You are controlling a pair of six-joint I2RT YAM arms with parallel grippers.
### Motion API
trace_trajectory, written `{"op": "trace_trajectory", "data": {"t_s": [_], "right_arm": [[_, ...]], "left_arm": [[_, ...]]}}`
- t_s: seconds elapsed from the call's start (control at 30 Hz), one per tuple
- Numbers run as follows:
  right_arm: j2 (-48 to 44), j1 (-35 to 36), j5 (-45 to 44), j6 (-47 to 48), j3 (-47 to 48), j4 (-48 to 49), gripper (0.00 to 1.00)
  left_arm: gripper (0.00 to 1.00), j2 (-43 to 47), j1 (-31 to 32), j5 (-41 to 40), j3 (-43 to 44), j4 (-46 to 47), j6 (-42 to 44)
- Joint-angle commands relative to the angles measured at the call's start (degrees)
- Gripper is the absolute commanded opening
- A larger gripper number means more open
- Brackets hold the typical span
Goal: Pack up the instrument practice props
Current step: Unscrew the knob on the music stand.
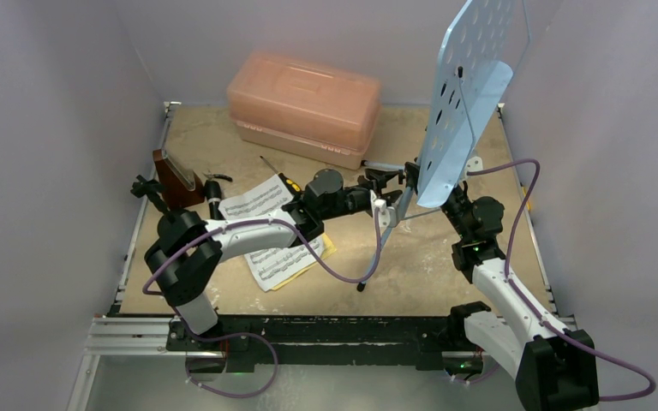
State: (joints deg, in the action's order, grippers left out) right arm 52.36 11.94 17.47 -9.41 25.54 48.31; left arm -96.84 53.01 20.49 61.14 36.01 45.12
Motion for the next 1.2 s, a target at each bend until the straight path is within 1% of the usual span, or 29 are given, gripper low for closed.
{"op": "trace_trajectory", "data": {"t_s": [0.0, 0.3, 0.43, 0.53, 0.63, 0.77, 0.87, 1.03, 1.17], "right_arm": [[-1.21, 0.73, 2.75, -7.62, 1.88, 0.37, 0.06], [-1.32, 0.78, 2.75, -7.60, 1.88, 0.30, 0.06], [-1.23, 0.74, 2.74, -7.56, 1.93, 0.29, 0.06], [-1.34, 0.71, 2.71, -7.51, 1.93, 0.29, 0.06], [-1.35, 0.75, 2.67, -7.50, 1.96, 0.22, 0.06], [-1.42, 0.79, 2.73, -7.54, 1.97, 0.24, 0.06], [-1.33, 0.79, 2.81, -7.61, 1.97, 0.33, 0.06], [-1.08, 0.80, 3.00, -7.77, 1.97, 0.55, 0.06], [-1.16, 0.72, 3.00, -7.76, 1.97, 0.49, 0.06]], "left_arm": [[0.45, -1.24, 0.25, -0.05, 2.68, 0.93, 1.97], [0.41, -3.73, 0.25, -1.11, 5.13, 0.09, 0.97], [0.37, -4.04, 0.17, -1.20, 5.89, 0.12, -2.82], [0.30, -3.82, 0.10, -0.34, 6.57, -0.77, -6.96], [0.22, -3.49, -0.51, 1.92, 7.56, -2.12, -13.37], [0.12, -3.11, -2.85, 8.75, 8.55, -2.87, -23.86], [0.07, -3.46, -4.62, 12.66, 9.86, -3.11, -32.11], [0.05, -5.18, -6.30, 14.11, 13.50, -5.85, -47.30], [0.09, -7.25, -7.60, 16.18, 15.89, -6.32, -60.68]]}}
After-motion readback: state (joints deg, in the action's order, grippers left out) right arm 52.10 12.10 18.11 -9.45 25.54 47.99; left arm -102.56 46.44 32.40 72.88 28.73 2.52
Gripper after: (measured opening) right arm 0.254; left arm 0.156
